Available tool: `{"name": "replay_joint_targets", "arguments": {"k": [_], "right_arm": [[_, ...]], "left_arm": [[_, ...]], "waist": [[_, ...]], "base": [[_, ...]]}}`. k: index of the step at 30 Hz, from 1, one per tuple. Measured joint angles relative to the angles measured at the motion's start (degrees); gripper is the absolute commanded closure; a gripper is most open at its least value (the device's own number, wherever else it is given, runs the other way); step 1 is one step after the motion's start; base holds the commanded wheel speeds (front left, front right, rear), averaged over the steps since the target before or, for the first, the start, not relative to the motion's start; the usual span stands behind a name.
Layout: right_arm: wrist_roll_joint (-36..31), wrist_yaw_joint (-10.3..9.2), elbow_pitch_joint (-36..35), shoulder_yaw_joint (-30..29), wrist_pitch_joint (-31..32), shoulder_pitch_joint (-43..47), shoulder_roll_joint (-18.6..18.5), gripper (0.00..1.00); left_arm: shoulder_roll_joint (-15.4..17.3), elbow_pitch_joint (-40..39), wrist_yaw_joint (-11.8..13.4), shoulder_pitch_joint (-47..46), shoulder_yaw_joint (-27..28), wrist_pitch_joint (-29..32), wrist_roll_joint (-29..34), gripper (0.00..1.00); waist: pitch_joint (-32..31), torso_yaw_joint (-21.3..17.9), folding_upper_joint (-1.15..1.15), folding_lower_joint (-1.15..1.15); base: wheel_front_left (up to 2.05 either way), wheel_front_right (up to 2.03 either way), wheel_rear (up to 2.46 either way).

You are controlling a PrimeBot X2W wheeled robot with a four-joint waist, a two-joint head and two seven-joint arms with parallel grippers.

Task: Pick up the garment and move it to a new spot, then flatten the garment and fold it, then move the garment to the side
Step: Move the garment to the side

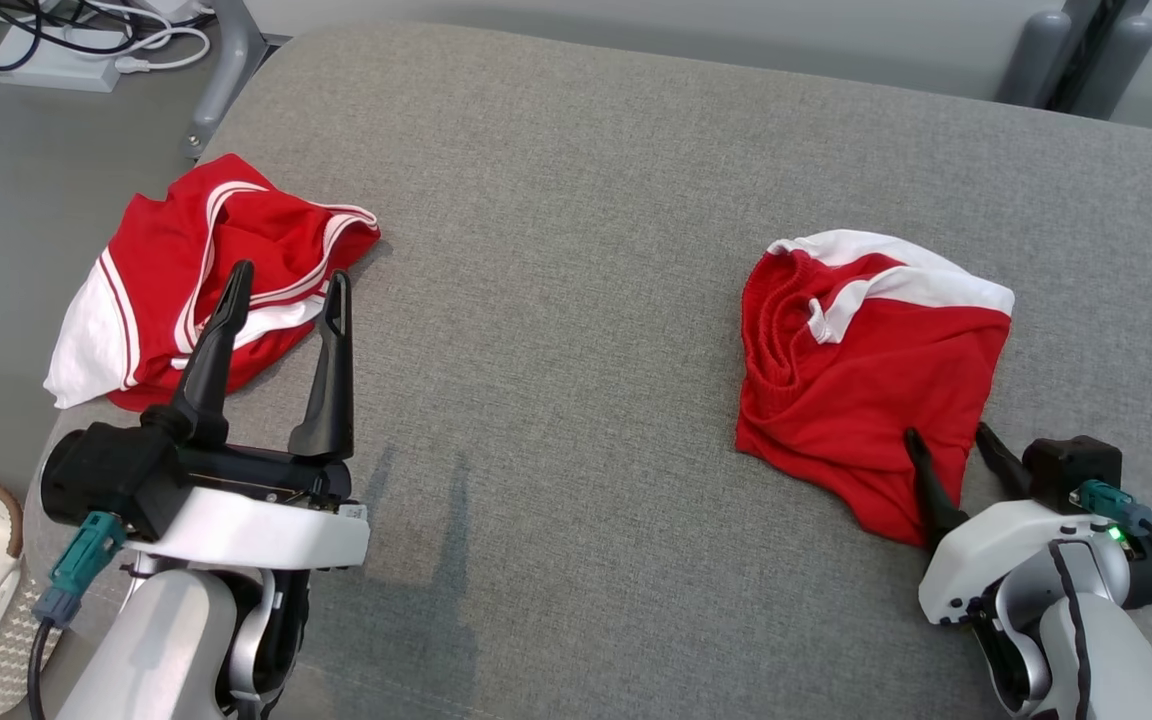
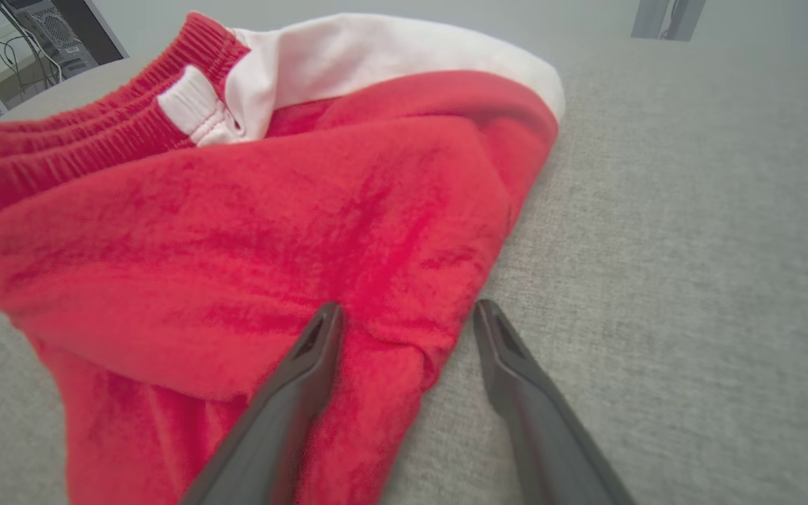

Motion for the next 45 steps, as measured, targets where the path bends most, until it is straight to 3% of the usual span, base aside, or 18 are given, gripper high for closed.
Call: {"name": "replay_joint_targets", "arguments": {"k": [1, 3, 12, 19, 37, 45], "right_arm": [[0.16, -0.01, 0.51, 0.15, -0.04, -0.34, 0.01, 0.61], [0.27, -0.01, 1.54, 0.38, -0.51, -1.08, 0.09, 1.0], [0.84, 0.1, 2.89, 3.23, -2.4, -2.68, -0.38, 1.0], [0.89, 0.12, 2.04, 7.3, -2.85, -3.59, -2.61, 1.0], [1.2, 0.16, 6.04, 20.37, -7.2, -15.03, -14.03, 1.0], [0.49, 0.15, 9.8, 21.81, -10.03, -22.24, -23.13, 1.0]], "left_arm": [[-0.38, 0.07, -0.47, 0.01, 0.4, 0.0, 0.32, 0.0], [-0.9, 0.3, -1.35, 0.05, 1.36, -0.01, 0.91, 0.0], [-2.78, 0.74, -4.14, 0.86, 4.74, -0.05, 4.02, 0.0], [-3.37, -0.45, -5.45, 1.55, 5.72, -0.05, 5.36, 0.0], [1.03, -8.29, -6.55, -2.47, 5.24, 3.88, 7.97, 0.0], [2.45, -12.5, -7.24, -4.99, 3.94, 6.78, 9.02, 0.0]], "waist": [[0.03, -0.03, 0.0, 0.0], [0.09, -0.15, 0.0, 0.0], [0.35, -2.33, 0.0, 0.0], [1.2, -7.06, 0.0, 0.0], [8.36, -26.84, 0.0, 0.0], [14.16, -31.88, 0.0, 0.0]], "base": [[0.0, 0.0, 0.0], [0.0, 0.0, 0.0], [0.0, 0.0, 0.0], [0.0, 0.0, 0.0], [0.0, 0.0, 0.0], [0.0, 0.0, 0.0]]}}
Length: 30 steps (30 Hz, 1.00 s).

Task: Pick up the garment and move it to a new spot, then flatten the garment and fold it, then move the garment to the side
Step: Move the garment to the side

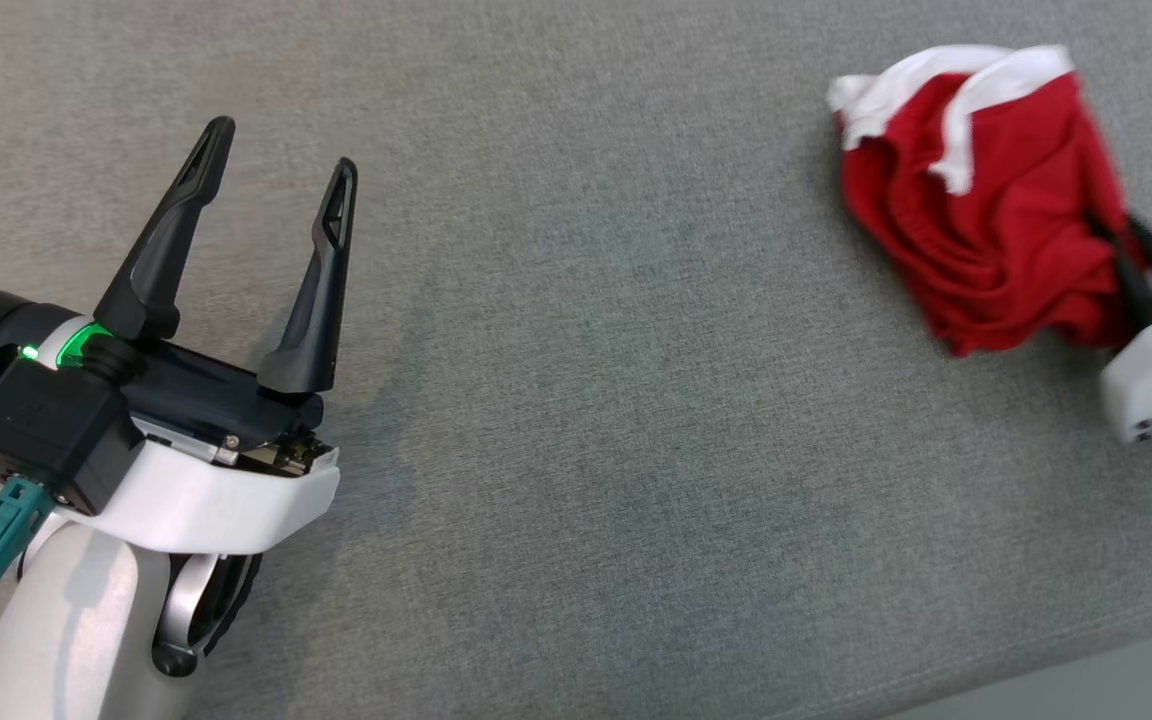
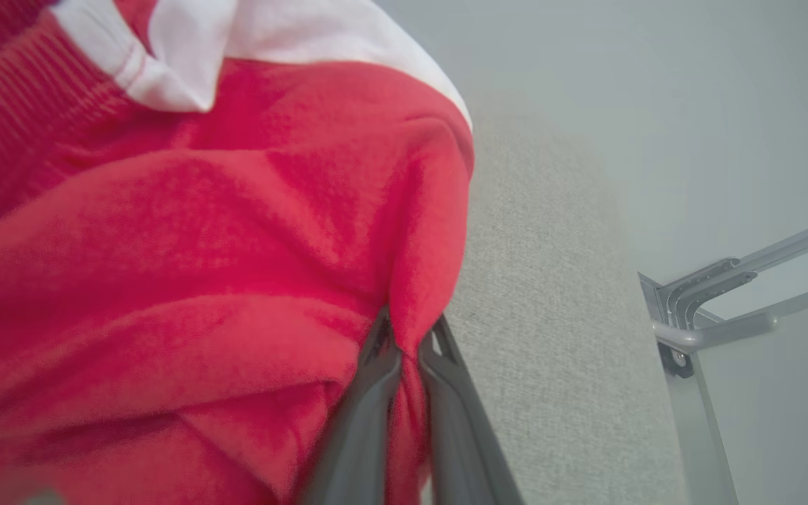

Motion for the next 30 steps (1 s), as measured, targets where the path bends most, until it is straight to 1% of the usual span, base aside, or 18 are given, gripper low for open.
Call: {"name": "replay_joint_targets", "arguments": {"k": [2, 4, 7, 14, 16, 17, 18, 19, 20, 24, 27, 30], "right_arm": [[-0.53, 0.0, 1.08, -0.76, -0.49, -1.24, -2.91, 1.0], [-0.47, 0.0, 2.54, -2.86, -0.53, -2.01, -5.39, 1.0], [-1.35, -0.07, 4.35, -4.91, -0.7, -3.64, -7.62, 1.0], [-4.04, -0.07, 8.53, -8.6, -1.08, -6.34, -7.57, 1.0], [-4.48, -0.08, 9.53, -9.89, -1.09, -6.75, -6.76, 1.0], [-4.48, -0.08, 9.53, -9.89, -1.09, -6.75, -6.76, 0.78], [-4.82, -0.08, 10.01, -10.29, -1.09, -6.76, -6.27, 0.4], [-4.81, -0.08, 10.49, -10.73, -1.1, -6.76, -5.79, 0.12], [-4.8, -0.08, 10.87, -11.5, -1.1, -6.76, -5.45, 0.0], [-4.8, -0.08, 11.01, -14.25, -1.19, -6.39, -4.26, 0.0], [-4.15, -0.08, 7.37, -17.8, -1.25, -4.39, -3.59, 0.0], [-3.18, -0.08, 2.54, -22.13, -1.26, -0.78, -1.68, 0.0]], "left_arm": [[0.27, -0.89, -0.08, -0.27, -0.16, 0.41, 0.09, 0.0], [0.55, -1.7, -0.09, -0.66, -0.3, 0.88, 0.36, 0.0], [1.26, -2.37, -0.45, -1.64, -0.48, 1.45, 0.57, 0.0], [2.38, -3.04, -0.75, -2.49, -0.36, 2.2, 0.87, 0.0], [2.45, -3.05, -0.74, -2.56, -0.3, 2.19, 0.85, 0.0], [2.45, -3.05, -0.74, -2.56, -0.3, 2.19, 0.85, 0.0], [2.48, -3.04, -0.73, -2.58, -0.27, 2.19, 0.82, 0.0], [2.48, -2.98, -0.73, -2.58, -0.27, 2.16, 0.81, 0.0], [2.48, -2.91, -0.68, -2.58, -0.29, 2.14, 0.81, 0.0], [2.22, -2.02, -0.09, -2.4, -0.07, 1.7, 0.34, 0.0], [2.2, -1.18, 0.47, -2.11, 0.53, 1.11, 0.03, 0.0], [2.04, -0.21, 0.94, -1.15, 0.9, 0.41, -0.26, 0.0]], "waist": [[1.26, -0.7, 0.0, 0.0], [2.42, -1.19, 0.0, 0.0], [3.9, -1.52, 0.0, 0.0], [5.72, -1.0, 0.0, 0.0], [5.86, -0.85, 0.0, 0.0], [5.86, -0.85, 0.0, 0.0], [5.86, -0.81, 0.0, 0.0], [5.79, -0.77, 0.0, 0.0], [5.69, -0.74, 0.0, 0.0], [4.67, -0.77, 0.0, 0.0], [3.41, -0.69, 0.0, 0.0], [1.87, -0.54, 0.0, 0.0]], "base": [[0.0, 0.0, 0.0], [0.0, 0.0, 0.0], [0.0, 0.0, 0.0], [0.0, 0.0, 0.0], [0.0, 0.0, 0.0], [0.0, 0.0, 0.0], [0.0, 0.0, 0.0], [0.0, 0.0, 0.0], [0.0, 0.0, 0.0], [0.0, 0.0, 0.0], [0.0, 0.0, 0.0], [0.0, 0.0, 0.0]]}}
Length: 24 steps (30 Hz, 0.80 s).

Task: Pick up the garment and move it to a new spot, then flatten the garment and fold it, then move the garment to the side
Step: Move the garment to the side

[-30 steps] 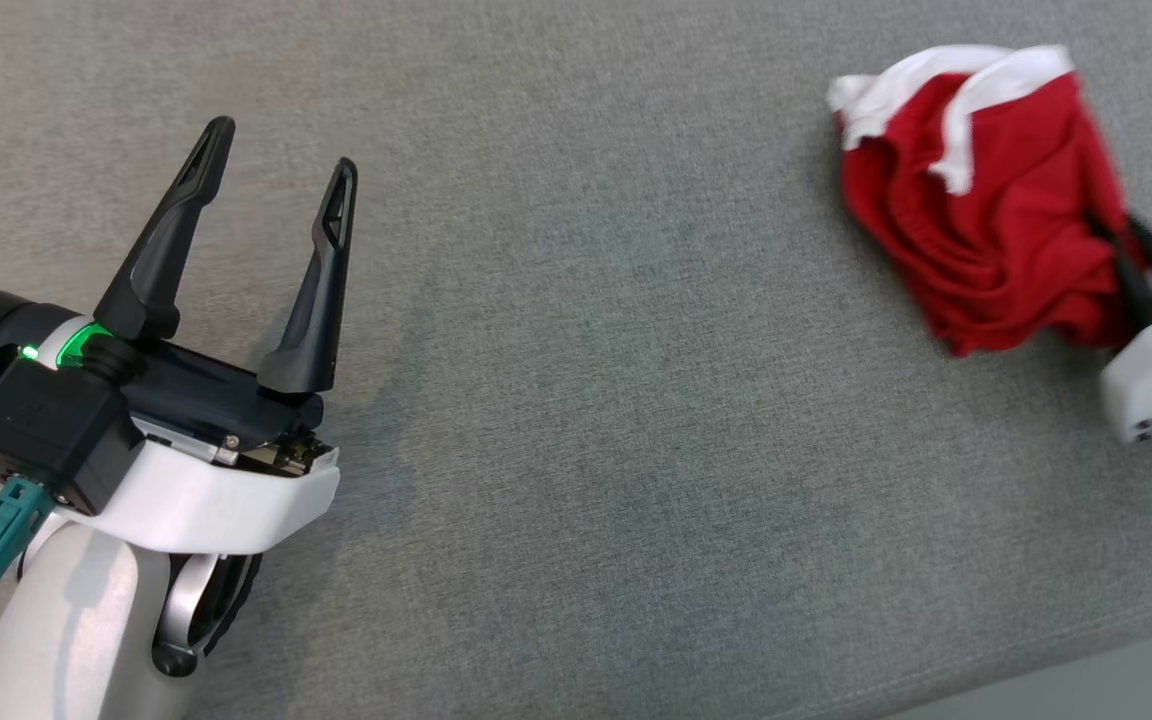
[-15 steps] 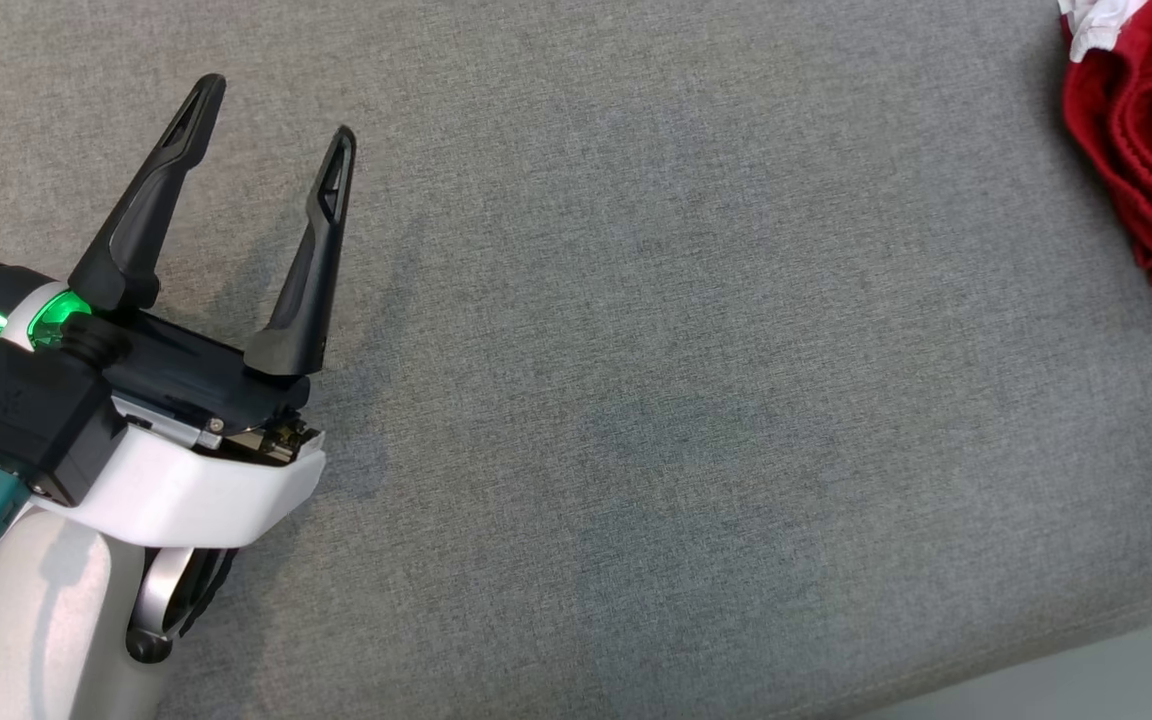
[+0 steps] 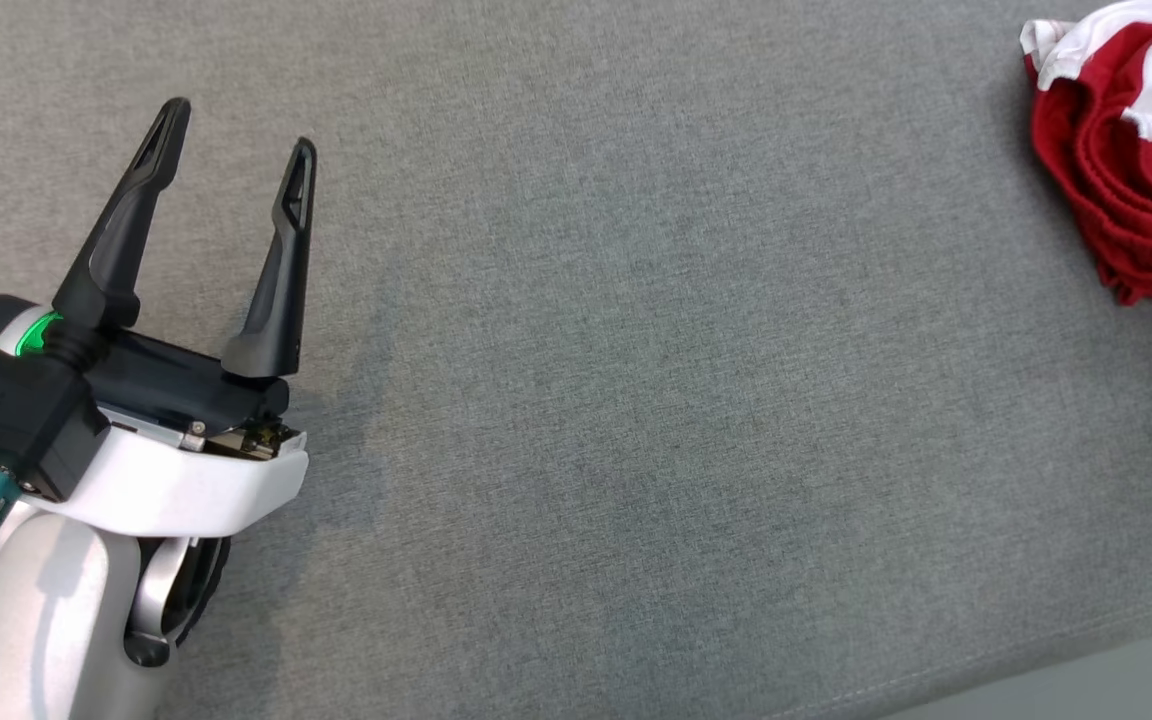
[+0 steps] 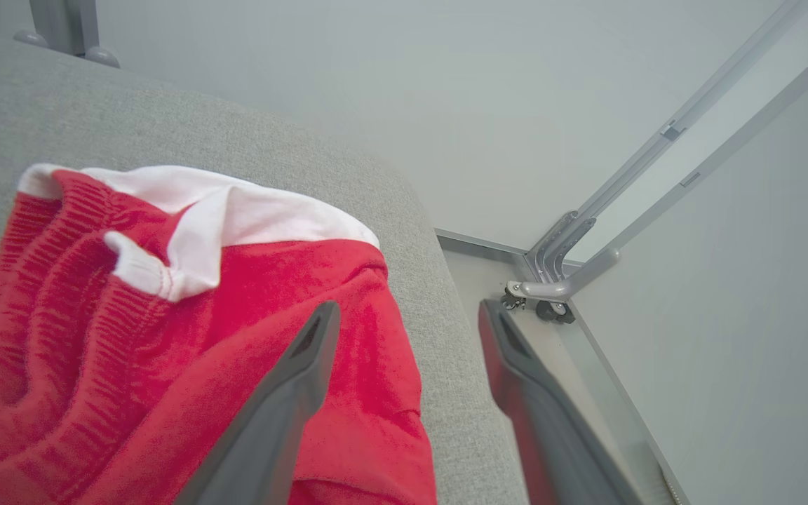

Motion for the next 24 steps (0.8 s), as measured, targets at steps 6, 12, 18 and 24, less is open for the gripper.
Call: {"name": "replay_joint_targets", "arguments": {"k": [6, 12, 18, 24], "right_arm": [[4.99, -0.02, -11.67, -6.43, -0.03, 8.17, 7.09, 0.0], [5.12, -0.03, -20.86, -6.13, -0.07, 14.86, 14.72, 0.0], [4.37, -0.05, -27.67, -4.48, 0.3, 20.05, 21.04, 0.0], [2.88, -0.07, -32.97, -3.03, 3.05, 24.34, 23.23, 0.0]], "left_arm": [[-1.15, 2.36, 1.38, 2.82, 0.4, -1.59, -0.98, 0.0], [-1.71, 4.75, 2.88, 6.61, 1.71, -2.72, -2.46, 0.0], [-2.44, 6.76, 4.52, 10.14, 2.71, -3.44, -3.41, 0.0], [-3.01, 8.35, 5.81, 13.3, 3.02, -4.09, -3.87, 0.0]], "waist": [[-3.68, 1.12, 0.0, 0.0], [-7.95, 2.95, 0.0, 0.0], [-11.77, 5.91, 0.0, 0.0], [-15.41, 9.51, 0.0, 0.0]], "base": [[0.0, 0.0, 0.0], [0.0, 0.0, 0.0], [0.0, 0.0, 0.0], [0.0, 0.0, 0.0]]}}
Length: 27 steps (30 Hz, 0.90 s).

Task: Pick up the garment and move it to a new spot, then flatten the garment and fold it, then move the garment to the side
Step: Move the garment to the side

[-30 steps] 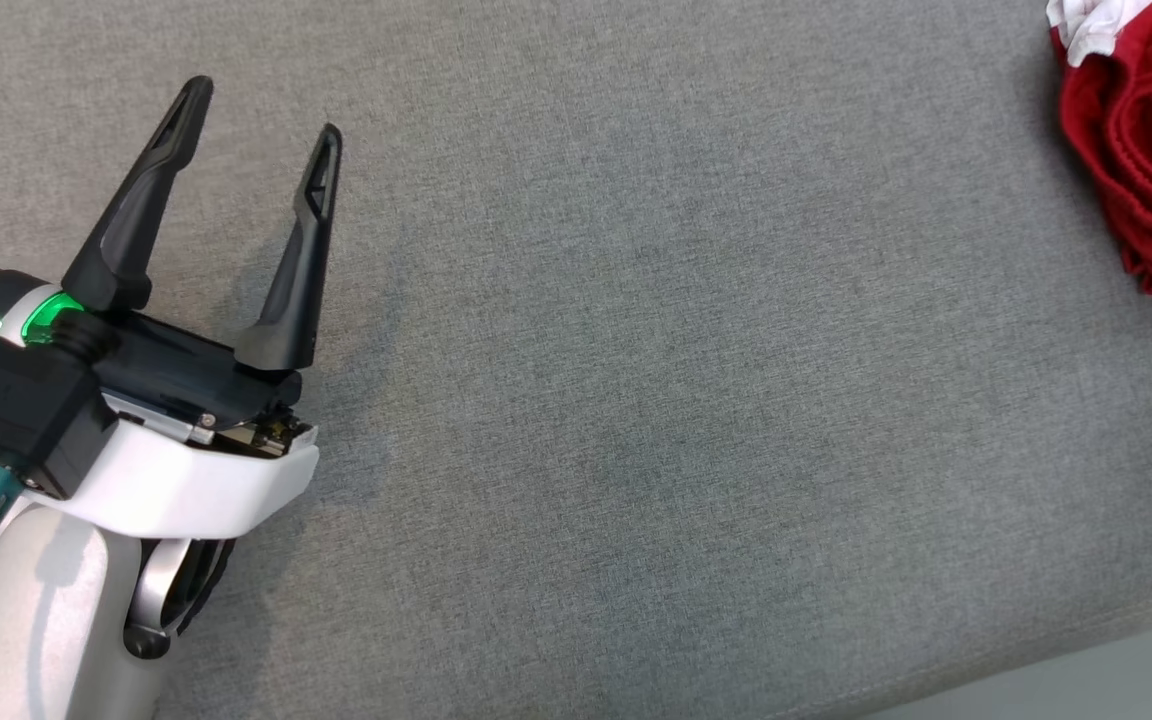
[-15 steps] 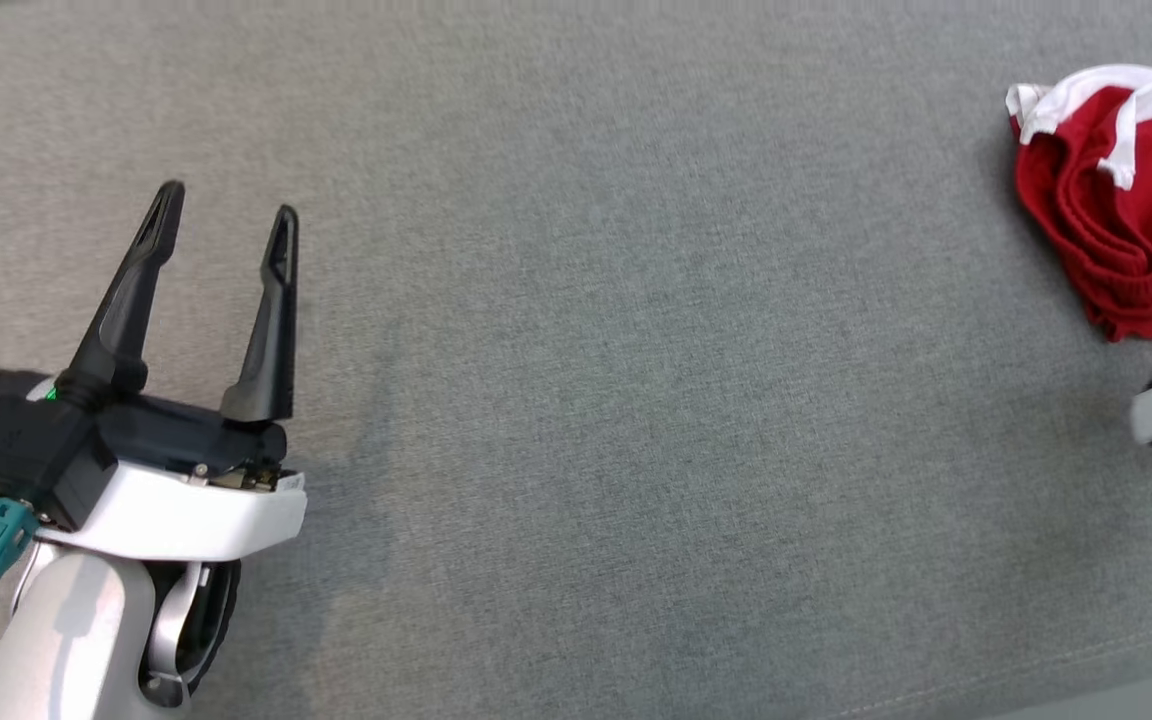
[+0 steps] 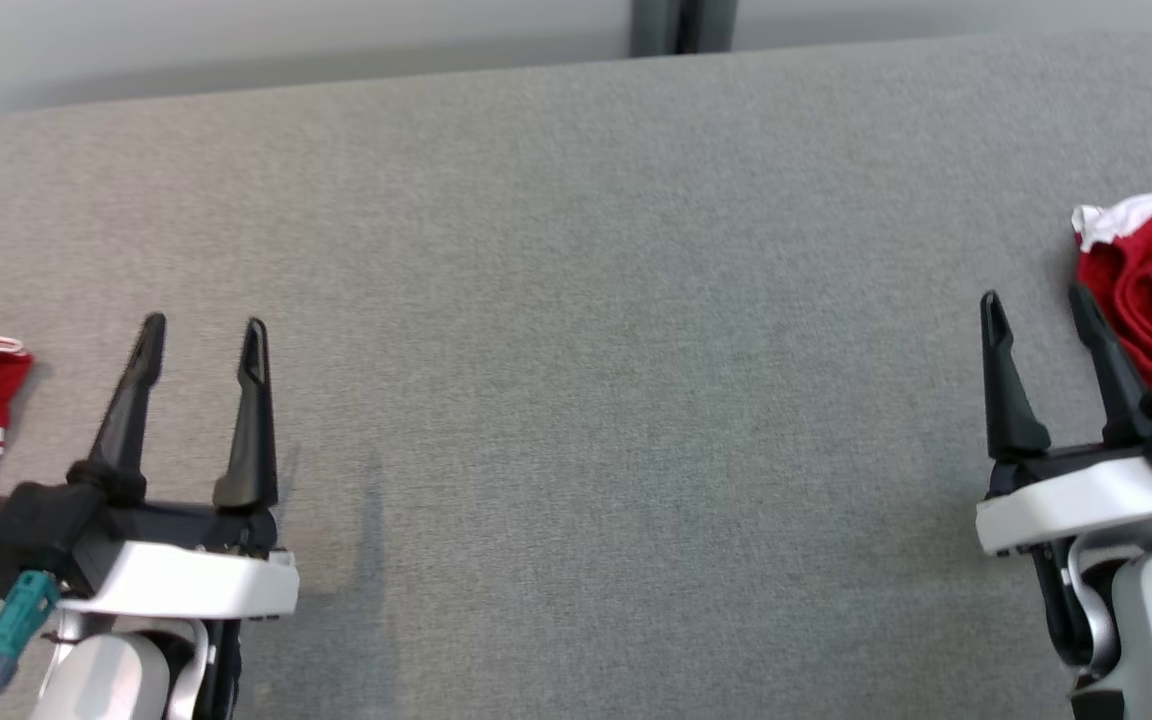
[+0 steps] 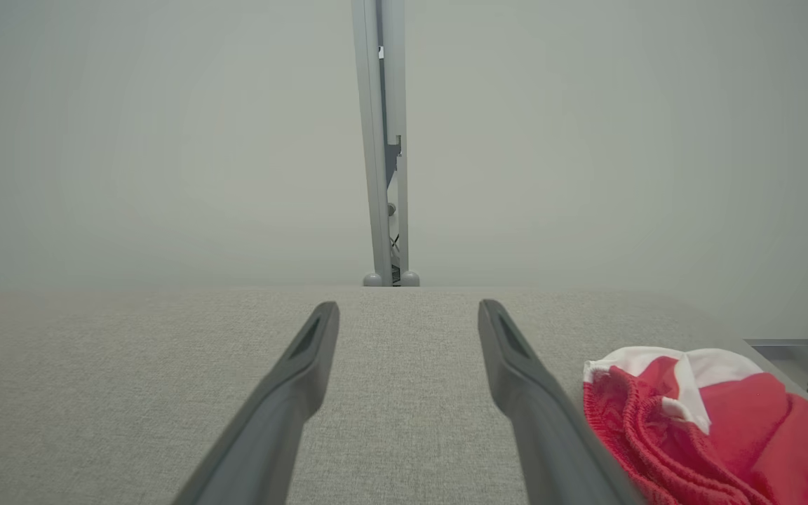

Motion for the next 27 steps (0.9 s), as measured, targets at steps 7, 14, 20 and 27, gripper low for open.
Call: {"name": "replay_joint_targets", "arguments": {"k": [7, 14, 20, 27], "right_arm": [[-0.97, 0.0, -3.82, 0.43, 3.61, 5.87, 0.85, 0.0], [-0.98, 0.0, -6.26, -0.08, 5.5, 11.49, 1.15, 0.0], [-0.92, 0.0, -9.33, -1.18, 7.2, 15.55, 1.52, 0.0], [-0.99, 0.0, -12.8, -2.44, 8.86, 18.94, 1.8, 0.0]], "left_arm": [[-0.32, 0.83, 0.81, 3.98, -0.68, 0.18, -0.03, 0.0], [-0.26, 0.74, 1.37, 7.37, -1.92, 1.46, -0.03, 0.0], [0.13, -0.02, 1.67, 9.48, -2.85, 2.92, -0.03, 0.0], [0.56, -0.73, 2.16, 11.38, -3.34, 4.37, -0.05, 0.0]], "waist": [[-4.98, 2.86, 0.0, 0.0], [-9.47, 3.88, 0.0, 0.0], [-12.35, 3.48, 0.0, 0.0], [-14.42, 2.96, 0.0, 0.0]], "base": [[0.0, 0.0, 0.0], [0.0, 0.0, 0.0], [0.0, 0.0, 0.0], [0.0, 0.0, 0.0]]}}
